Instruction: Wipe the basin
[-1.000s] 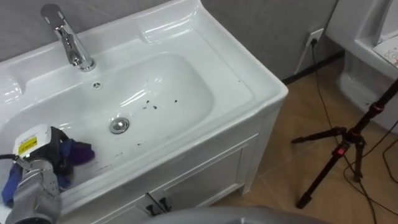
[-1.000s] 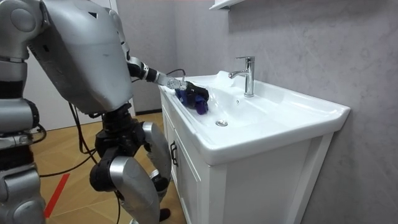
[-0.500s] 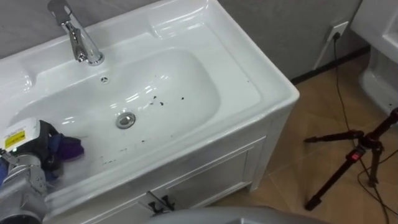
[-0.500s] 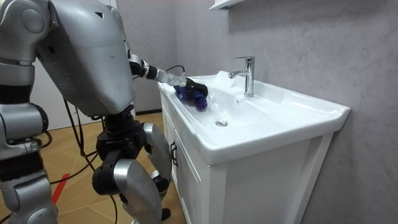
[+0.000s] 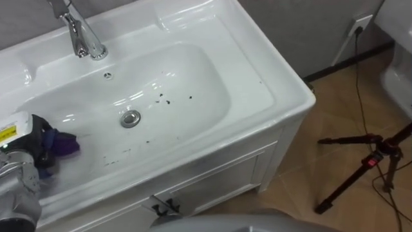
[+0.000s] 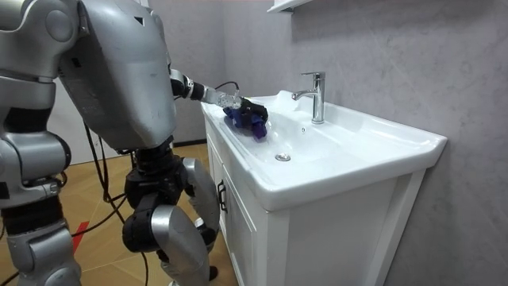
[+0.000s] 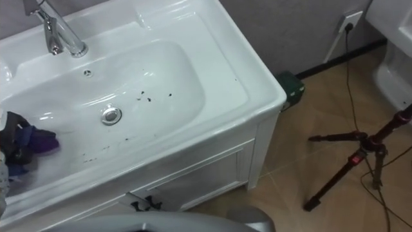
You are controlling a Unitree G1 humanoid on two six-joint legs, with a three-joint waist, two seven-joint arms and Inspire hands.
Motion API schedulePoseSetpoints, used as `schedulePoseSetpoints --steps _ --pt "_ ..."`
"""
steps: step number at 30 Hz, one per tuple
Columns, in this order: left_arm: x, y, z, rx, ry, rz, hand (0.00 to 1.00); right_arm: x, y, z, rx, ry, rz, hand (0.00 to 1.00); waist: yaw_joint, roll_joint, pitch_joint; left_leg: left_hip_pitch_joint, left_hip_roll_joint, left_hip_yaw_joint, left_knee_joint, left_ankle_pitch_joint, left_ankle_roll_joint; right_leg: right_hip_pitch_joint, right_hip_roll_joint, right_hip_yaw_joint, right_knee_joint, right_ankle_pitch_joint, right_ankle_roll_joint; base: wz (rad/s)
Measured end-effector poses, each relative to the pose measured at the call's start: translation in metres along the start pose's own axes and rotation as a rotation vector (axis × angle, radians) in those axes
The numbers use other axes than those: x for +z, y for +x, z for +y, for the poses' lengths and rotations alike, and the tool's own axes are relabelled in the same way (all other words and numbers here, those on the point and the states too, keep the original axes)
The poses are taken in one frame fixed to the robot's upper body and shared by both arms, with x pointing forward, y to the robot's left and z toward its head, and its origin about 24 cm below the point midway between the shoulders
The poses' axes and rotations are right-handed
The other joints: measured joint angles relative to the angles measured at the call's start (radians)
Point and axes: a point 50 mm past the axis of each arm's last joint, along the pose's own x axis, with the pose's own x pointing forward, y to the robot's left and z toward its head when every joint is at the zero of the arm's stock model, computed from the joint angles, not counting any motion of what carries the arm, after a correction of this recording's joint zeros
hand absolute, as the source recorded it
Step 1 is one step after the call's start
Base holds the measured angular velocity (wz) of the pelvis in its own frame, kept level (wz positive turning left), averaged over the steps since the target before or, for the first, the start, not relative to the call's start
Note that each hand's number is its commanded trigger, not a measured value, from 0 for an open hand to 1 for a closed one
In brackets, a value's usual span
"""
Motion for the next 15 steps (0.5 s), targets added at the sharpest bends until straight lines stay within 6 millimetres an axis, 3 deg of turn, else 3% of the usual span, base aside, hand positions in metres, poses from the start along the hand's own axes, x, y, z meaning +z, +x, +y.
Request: schedulePoseSetpoints --steps 4,8,15 --pt "0.007 0.002 -0.005 -0.058 -0.148 0.009 1.0 -0.006 -0.001 -0.001 -0.017 0.015 0.026 0.0 -0.015 -0.015 0.0013 0.0 0.002 -0.001 0.01 0.0 0.0 0.012 0.002 0.002 0.001 0.001 -0.003 0.1" --pt "0.02 -0.003 -0.025 -0.126 -0.26 -0.002 1.0 -0.01 -0.001 -0.001 -0.033 0.01 0.039 0.0 -0.02 -0.023 0.0003 0.004 0.001 -0.001 0.015 0.0 0.0 0.013 0.005 0.016 0.005 0.001 -0.002 -0.03" --pt "0.046 -0.003 -0.037 -0.187 -0.364 -0.044 1.0 -0.02 -0.001 0.019 0.026 -0.081 0.087 0.0 -0.029 -0.048 0.0004 0.013 0.008 0.028 0.036 0.0 0.0 0.02 0.006 0.039 0.025 -0.003 0.007 -0.06"
